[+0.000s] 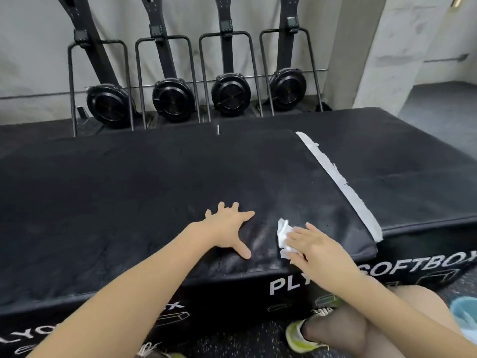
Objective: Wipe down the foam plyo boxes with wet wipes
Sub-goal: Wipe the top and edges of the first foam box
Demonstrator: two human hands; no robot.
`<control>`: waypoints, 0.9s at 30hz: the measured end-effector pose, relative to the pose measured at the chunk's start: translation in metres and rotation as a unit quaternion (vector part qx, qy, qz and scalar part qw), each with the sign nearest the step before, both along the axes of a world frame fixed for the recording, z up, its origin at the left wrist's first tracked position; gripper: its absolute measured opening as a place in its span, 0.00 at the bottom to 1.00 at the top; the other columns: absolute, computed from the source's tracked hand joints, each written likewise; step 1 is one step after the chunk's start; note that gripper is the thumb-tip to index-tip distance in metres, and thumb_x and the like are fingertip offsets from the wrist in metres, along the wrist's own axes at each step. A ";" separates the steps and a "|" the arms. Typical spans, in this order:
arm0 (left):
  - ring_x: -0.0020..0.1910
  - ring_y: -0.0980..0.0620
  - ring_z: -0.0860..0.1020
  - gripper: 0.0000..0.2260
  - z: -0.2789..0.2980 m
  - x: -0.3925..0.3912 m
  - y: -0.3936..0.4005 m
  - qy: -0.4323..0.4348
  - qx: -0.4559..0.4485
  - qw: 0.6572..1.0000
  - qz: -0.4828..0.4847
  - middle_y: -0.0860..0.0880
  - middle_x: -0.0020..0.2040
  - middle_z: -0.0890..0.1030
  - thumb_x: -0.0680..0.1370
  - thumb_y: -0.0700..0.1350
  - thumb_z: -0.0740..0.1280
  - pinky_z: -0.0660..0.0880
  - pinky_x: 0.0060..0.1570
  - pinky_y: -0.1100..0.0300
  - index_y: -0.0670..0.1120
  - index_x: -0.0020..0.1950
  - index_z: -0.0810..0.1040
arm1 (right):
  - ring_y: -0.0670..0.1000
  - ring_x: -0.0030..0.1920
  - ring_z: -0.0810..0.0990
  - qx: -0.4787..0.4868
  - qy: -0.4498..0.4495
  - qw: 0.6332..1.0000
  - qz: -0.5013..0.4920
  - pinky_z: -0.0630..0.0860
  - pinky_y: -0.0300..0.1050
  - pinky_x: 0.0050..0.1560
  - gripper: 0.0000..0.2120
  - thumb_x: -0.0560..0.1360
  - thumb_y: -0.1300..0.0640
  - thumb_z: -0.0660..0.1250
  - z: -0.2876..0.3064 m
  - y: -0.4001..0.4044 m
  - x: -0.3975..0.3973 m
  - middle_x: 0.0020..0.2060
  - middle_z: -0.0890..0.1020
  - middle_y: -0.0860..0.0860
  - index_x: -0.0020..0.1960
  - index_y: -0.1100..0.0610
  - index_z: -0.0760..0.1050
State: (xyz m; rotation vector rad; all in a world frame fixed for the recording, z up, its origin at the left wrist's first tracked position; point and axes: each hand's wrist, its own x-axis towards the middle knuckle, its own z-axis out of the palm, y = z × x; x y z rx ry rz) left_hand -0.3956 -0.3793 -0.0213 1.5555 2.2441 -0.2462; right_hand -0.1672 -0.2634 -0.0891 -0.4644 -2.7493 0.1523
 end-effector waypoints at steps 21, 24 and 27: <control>0.72 0.39 0.60 0.57 -0.015 -0.006 0.020 0.050 -0.056 0.997 -0.019 0.47 0.77 0.60 0.62 0.70 0.76 0.68 0.64 0.35 0.61 0.82 0.47 | 0.48 0.61 0.77 0.084 0.124 0.985 0.085 0.65 0.47 0.73 0.10 0.79 0.56 0.65 -0.039 -0.050 -0.014 0.56 0.82 0.47 0.58 0.55 0.80; 0.71 0.39 0.61 0.57 -0.015 -0.005 0.019 0.055 -0.052 0.997 -0.021 0.47 0.76 0.61 0.62 0.70 0.76 0.69 0.64 0.35 0.62 0.82 0.47 | 0.49 0.63 0.78 0.098 0.112 0.986 0.077 0.66 0.51 0.72 0.12 0.80 0.55 0.65 -0.044 -0.050 -0.022 0.58 0.82 0.48 0.61 0.56 0.80; 0.71 0.39 0.61 0.57 -0.015 -0.006 0.019 0.047 -0.052 0.997 -0.020 0.46 0.76 0.61 0.63 0.71 0.76 0.69 0.64 0.35 0.61 0.82 0.47 | 0.51 0.61 0.79 0.093 0.096 0.990 0.040 0.65 0.51 0.73 0.09 0.79 0.57 0.66 -0.040 -0.025 -0.007 0.56 0.83 0.50 0.57 0.55 0.81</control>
